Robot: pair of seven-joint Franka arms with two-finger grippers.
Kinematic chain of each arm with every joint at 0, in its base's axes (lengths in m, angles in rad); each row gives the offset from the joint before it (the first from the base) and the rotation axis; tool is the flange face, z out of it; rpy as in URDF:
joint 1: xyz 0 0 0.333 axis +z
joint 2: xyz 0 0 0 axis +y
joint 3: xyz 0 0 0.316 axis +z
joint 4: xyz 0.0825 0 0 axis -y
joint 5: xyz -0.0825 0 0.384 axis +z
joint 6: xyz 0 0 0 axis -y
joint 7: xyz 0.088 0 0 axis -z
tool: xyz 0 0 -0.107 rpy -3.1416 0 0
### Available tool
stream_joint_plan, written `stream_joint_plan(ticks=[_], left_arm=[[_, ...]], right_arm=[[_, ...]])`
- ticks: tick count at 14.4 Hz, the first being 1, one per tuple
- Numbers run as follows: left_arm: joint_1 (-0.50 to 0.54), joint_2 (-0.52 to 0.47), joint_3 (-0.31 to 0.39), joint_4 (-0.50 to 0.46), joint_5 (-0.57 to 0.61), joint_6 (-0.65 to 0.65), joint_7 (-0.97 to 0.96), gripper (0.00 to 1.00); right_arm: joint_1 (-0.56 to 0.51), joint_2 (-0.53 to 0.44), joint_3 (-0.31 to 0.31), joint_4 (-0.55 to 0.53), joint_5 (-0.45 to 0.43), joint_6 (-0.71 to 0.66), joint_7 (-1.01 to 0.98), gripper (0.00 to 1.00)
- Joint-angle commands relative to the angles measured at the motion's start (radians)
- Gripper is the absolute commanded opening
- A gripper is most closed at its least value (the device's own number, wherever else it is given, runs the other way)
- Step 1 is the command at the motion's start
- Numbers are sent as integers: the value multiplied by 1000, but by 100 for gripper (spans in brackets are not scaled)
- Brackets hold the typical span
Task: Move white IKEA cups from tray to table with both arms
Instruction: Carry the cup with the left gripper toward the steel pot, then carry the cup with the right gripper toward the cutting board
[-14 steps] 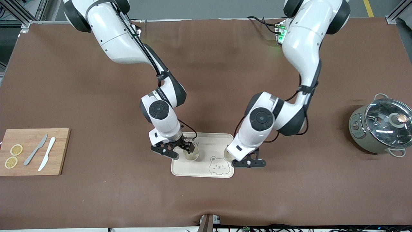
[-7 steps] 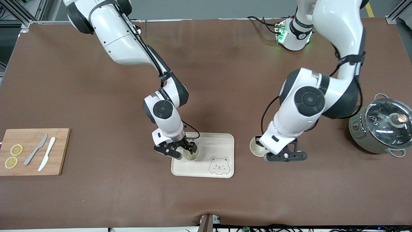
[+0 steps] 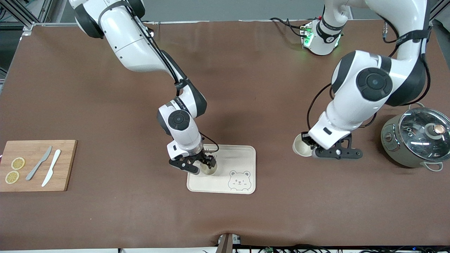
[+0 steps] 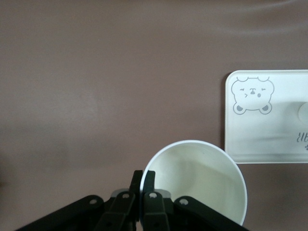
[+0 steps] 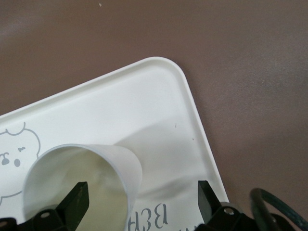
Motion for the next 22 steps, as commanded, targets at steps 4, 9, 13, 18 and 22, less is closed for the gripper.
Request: stream_joint_plan(ticks=[4, 9, 13, 18, 22], left_arm=[[75, -259, -9, -367, -23, 124, 146, 0], [124, -358, -7, -549, -55, 219, 251, 0], [145, -408, 3, -678, -92, 325, 324, 0], [205, -424, 2, -831, -130, 483, 428, 0], [248, -437, 2, -902, -130, 532, 488, 0]], right_arm=[[9, 19, -8, 32, -25, 10, 31, 64], [9, 19, -8, 32, -25, 10, 31, 31], [8, 19, -8, 32, -25, 10, 31, 13], [6, 19, -8, 32, -25, 10, 29, 0], [5, 19, -8, 33, -25, 10, 28, 0]])
